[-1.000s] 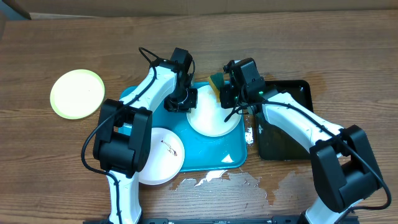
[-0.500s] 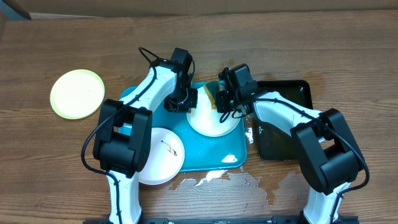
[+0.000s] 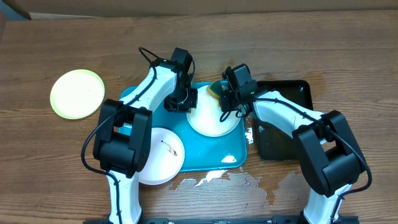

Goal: Clean dirty plates on tray and stack at the side
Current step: 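Keep scrubbing the white plate's rim area with the right-held sponge, then carry the sponge right and drop it into the black tray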

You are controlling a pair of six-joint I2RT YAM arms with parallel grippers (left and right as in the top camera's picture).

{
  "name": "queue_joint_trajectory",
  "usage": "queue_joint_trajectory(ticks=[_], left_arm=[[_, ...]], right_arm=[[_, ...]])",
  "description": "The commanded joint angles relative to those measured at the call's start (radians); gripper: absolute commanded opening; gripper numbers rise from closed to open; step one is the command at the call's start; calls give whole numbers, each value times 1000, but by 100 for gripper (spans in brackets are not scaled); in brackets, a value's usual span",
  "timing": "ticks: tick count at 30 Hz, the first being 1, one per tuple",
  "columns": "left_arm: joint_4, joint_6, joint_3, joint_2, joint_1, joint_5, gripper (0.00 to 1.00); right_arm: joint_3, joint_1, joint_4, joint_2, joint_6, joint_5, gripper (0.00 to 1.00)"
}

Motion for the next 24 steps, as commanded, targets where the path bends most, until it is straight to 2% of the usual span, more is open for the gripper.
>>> queue_joint_trajectory(ticks=[1, 7, 20, 22, 24], left_arm=[[-10, 22, -36, 58, -15, -63, 4], [-12, 23, -36, 58, -15, -64, 4], [-13, 23, -36, 58, -15, -64, 6], [-12, 23, -36, 58, -15, -64, 10], [-11, 23, -36, 58, -15, -64, 22]], right_arm=[[-6, -18, -29, -7, -23, 126, 4], [38, -18, -80, -66, -26, 103, 4], [70, -47, -236, -375, -25, 16, 4], [70, -69, -280, -399, -19, 16, 4], [70, -109, -346, -415, 6, 16, 4]])
